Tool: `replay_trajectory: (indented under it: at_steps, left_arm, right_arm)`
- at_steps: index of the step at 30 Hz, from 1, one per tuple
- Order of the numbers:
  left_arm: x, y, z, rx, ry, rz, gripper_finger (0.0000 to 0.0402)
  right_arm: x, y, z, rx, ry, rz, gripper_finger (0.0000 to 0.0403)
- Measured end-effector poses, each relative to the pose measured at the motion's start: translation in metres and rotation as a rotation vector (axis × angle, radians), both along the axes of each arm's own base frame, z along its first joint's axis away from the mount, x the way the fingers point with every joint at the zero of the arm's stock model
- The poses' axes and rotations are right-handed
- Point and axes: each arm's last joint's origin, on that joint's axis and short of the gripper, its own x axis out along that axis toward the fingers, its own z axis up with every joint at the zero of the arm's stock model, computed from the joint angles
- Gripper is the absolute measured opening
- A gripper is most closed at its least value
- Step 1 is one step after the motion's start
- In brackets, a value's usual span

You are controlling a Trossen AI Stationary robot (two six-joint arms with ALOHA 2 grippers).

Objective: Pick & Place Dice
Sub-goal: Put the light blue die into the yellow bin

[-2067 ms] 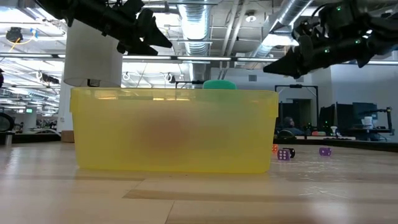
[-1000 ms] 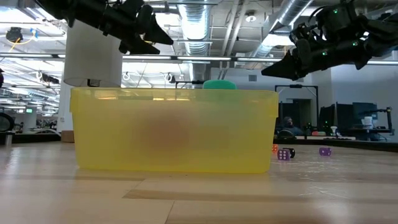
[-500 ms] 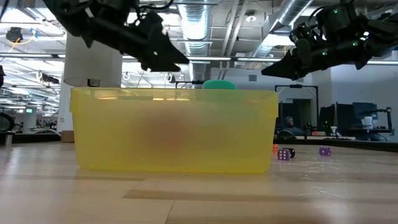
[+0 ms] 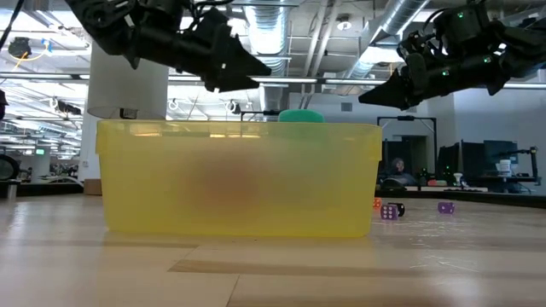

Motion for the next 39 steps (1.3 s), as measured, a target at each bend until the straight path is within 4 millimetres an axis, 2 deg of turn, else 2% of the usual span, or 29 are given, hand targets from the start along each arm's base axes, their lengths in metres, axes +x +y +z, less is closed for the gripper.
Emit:
replay_trajectory:
  at_steps: [10, 39]
  left_arm:
    - [0.001, 0.003, 0.014, 0.012, -0.049, 0.023, 0.0392]
    - [0.0, 0.004, 0.015, 0.015, -0.054, 0.032, 0.0392]
  right_arm:
    - [0.0, 0.0, 0.0, 0.001, 0.002, 0.0, 0.0]
    - [0.0, 0.0, 0.0, 0.001, 0.002, 0.0, 0.0]
